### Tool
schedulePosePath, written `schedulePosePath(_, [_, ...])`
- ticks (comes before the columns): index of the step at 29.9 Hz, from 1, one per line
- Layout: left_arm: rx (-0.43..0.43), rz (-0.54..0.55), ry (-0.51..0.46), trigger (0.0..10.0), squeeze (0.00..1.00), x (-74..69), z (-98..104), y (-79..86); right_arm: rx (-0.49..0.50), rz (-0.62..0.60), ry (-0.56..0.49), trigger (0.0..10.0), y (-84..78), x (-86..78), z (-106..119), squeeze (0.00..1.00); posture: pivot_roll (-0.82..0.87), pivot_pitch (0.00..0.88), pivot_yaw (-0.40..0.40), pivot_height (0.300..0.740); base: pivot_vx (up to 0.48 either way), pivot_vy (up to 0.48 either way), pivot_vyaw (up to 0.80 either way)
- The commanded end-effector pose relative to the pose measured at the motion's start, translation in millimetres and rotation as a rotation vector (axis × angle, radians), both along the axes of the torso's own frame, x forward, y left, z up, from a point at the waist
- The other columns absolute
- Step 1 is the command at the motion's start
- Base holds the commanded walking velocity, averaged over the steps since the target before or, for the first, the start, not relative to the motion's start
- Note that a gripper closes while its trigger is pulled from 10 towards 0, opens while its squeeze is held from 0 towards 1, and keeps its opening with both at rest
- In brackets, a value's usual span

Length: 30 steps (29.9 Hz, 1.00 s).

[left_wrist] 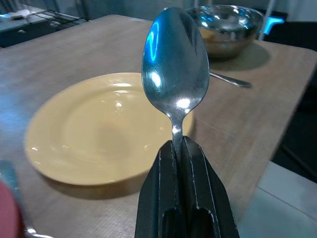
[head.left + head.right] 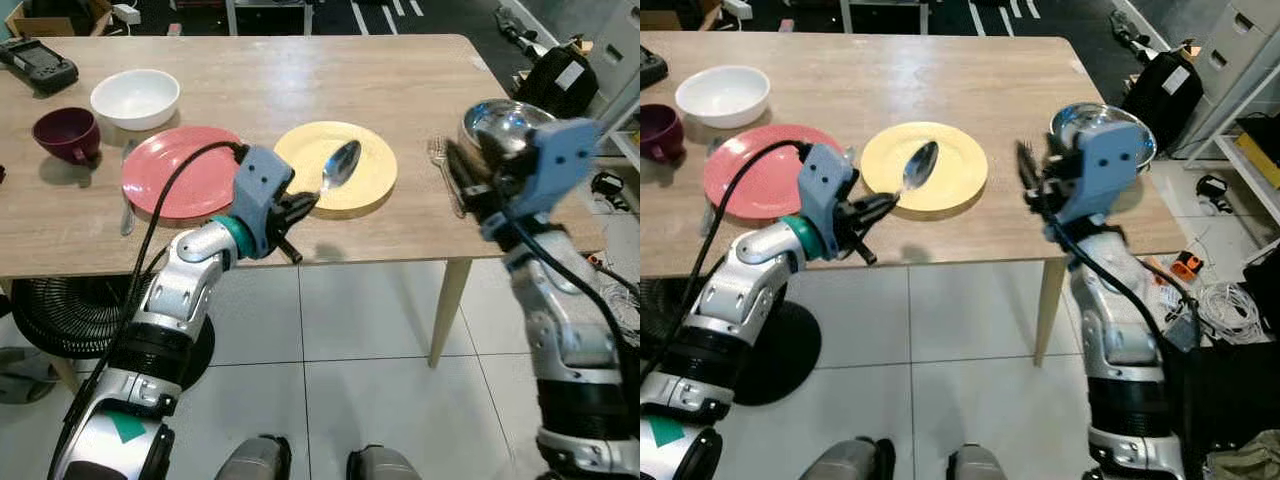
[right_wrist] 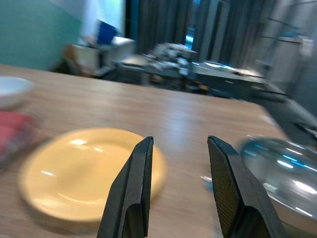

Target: Setting the table

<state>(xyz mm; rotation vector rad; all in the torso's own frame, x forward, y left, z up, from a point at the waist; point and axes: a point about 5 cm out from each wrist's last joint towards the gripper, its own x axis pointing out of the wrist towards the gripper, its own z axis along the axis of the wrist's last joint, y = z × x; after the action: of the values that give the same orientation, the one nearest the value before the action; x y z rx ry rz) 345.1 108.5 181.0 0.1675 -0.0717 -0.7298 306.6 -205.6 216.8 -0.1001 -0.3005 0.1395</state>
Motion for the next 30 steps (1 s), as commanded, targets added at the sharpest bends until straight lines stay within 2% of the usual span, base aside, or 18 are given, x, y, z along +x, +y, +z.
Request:
schedulePosePath(1, [-0.008, 0.015, -0.034, 10.0, 0.0, 0.1, 7, 3.1, -0.006, -0.046, -0.006, 10.0, -8.4, -3.2, -1, 0.0, 0.01, 0.015, 0.04, 0.74, 0.0, 0.0, 0.0])
schedulePosePath(2, [-0.011, 0.035, -0.045, 10.0, 0.0, 0.2, 10, 6.1, -0.006, -0.068, -0.003, 10.0, -12.6, -4.4, -2, 0.0, 0.01, 0.016, 0.044, 0.74, 0.0, 0.0, 0.0])
schedulePosePath(4, [-0.026, 0.147, -0.057, 10.0, 0.0, 5.5, 15, 19.5, -0.004, -0.099, 0.001, 10.0, -20.7, -7.2, -5, 0.0, 0.02, 0.018, 0.042, 0.74, 0.0, 0.0, 0.0])
schedulePosePath(5, [-0.026, 0.147, -0.057, 10.0, 0.0, 5.5, 15, 19.5, -0.004, -0.099, 0.001, 10.0, -20.7, -7.2, -5, 0.0, 0.02, 0.018, 0.042, 0.74, 0.0, 0.0, 0.0])
schedulePosePath(7, [-0.049, 0.277, -0.023, 10.0, 0.0, 15.4, 16, 38.0, -0.004, -0.113, 0.004, 10.0, -27.0, -9.5, -7, 0.0, 0.03, 0.018, 0.029, 0.74, 0.0, 0.0, 0.0])
schedulePosePath(10, [-0.023, 0.358, 0.015, 10.0, 0.0, 24.2, 14, 51.5, -0.004, -0.118, 0.004, 10.0, -29.8, -10.8, -7, 0.0, 0.04, 0.017, 0.026, 0.74, 0.0, 0.0, 0.0])
schedulePosePath(12, [0.028, 0.437, 0.059, 10.0, 0.0, 32.0, 11, 63.8, -0.006, -0.119, 0.0, 10.0, -30.8, -11.7, -6, 0.0, 0.04, 0.016, 0.027, 0.74, 0.0, 0.0, 0.0])
schedulePosePath(13, [0.028, 0.437, 0.059, 10.0, 0.0, 32.0, 11, 63.8, -0.006, -0.119, 0.0, 10.0, -30.8, -11.7, -6, 0.0, 0.04, 0.016, 0.027, 0.74, 0.0, 0.0, 0.0])
schedulePosePath(14, [0.043, 0.492, 0.095, 10.0, 0.0, 36.8, 8, 71.9, -0.007, -0.124, -0.004, 10.0, -32.1, -12.6, -5, 0.0, 0.04, 0.015, 0.027, 0.74, 0.0, 0.0, 0.0])
schedulePosePath(20, [0.056, 0.503, 0.1, 10.0, 0.0, 41.8, 8, 68.9, 0.003, -0.13, -0.012, 10.0, -33.2, -13.7, -4, 0.0, 0.03, 0.014, 0.029, 0.74, 0.0, 0.0, 0.0])
schedulePosePath(24, [0.015, 0.497, 0.095, 10.0, 0.0, 50.8, 16, 52.0, 0.019, -0.112, -0.036, 10.0, -29.4, -17.7, -1, 0.0, 0.01, 0.023, 0.039, 0.74, 0.0, 0.0, 0.0])
schedulePosePath(25, [0.015, 0.497, 0.095, 10.0, 0.0, 50.8, 16, 52.0, 0.019, -0.112, -0.036, 10.0, -29.4, -17.7, -1, 0.0, 0.01, 0.023, 0.039, 0.74, 0.0, 0.0, 0.0])
schedulePosePath(26, [-0.006, 0.496, 0.086, 10.0, 0.0, 54.8, 21, 42.1, 0.014, -0.102, -0.046, 10.0, -27.4, -22.1, 1, 0.0, 0.0, 0.031, 0.044, 0.74, 0.0, 0.0, 0.0])
schedulePosePath(30, [-0.009, 0.494, 0.105, 10.0, 0.0, 57.1, 20, 36.9, 0.01, -0.106, -0.044, 10.0, -28.3, -26.2, 0, 0.0, 0.0, 0.04, 0.044, 0.74, 0.0, 0.0, 0.0])
